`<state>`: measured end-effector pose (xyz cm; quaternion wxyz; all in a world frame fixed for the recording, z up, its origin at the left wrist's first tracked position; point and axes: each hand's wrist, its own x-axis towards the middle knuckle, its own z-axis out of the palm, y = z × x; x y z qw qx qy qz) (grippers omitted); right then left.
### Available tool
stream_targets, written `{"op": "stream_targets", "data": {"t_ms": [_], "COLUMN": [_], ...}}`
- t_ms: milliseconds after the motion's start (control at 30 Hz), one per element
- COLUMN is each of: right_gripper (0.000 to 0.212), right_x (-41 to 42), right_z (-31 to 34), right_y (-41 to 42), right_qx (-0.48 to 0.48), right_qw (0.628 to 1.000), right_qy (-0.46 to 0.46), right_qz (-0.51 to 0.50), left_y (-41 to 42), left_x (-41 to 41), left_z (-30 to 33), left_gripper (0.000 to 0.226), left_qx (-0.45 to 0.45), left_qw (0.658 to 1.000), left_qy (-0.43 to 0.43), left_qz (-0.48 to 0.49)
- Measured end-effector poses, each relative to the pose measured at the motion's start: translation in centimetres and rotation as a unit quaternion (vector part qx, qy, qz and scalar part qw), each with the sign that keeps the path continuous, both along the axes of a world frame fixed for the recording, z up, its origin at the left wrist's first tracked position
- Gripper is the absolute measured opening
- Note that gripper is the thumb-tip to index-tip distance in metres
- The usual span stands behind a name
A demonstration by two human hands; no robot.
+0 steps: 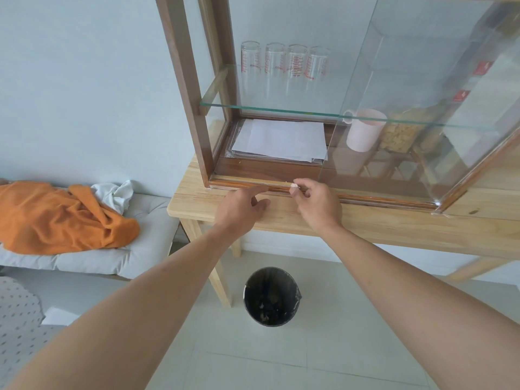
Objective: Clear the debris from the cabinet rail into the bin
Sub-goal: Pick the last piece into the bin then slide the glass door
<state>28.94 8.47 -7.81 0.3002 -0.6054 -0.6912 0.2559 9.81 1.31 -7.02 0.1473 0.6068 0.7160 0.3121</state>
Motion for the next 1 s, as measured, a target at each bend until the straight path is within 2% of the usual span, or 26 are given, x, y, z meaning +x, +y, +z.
{"op": "stream_targets", "data": {"t_ms": [267,500,767,1000], "right_gripper": [0.019,0.02,0.023,0.026], "right_x": [0.4,2.5,5.2,5.2], "right_z": [0.4,-0.6,-6.9,-12.4], "right_y": [-1.4,-8.1,-14.6,-15.0], "right_qx": [0.013,0.022,-0.052,-0.112], "right_qw": [1.0,0.998,0.998,0.988], "right_qy": [0.015,0.059,-0.016,-0.095], "right_qz": [-0.008,0.022,0.032,0.046], "left_y": [-1.1,-4.9,-10.3,-11.6], "left_x": [0.3,1.1,1.7,-0.3], "left_z": [0.1,-1.1,-5.5,-10.1], "left_gripper": [0.037,0.036,0.036,0.036], "left_qx": [-0.001,-0.005,-0.071,-0.132], "left_qw": [1.0,1.0,0.996,0.991], "left_qy": [0.013,0.0,-0.015,-0.014], "left_qz": [-0.012,-0.03,-0.045,-0.033]}}
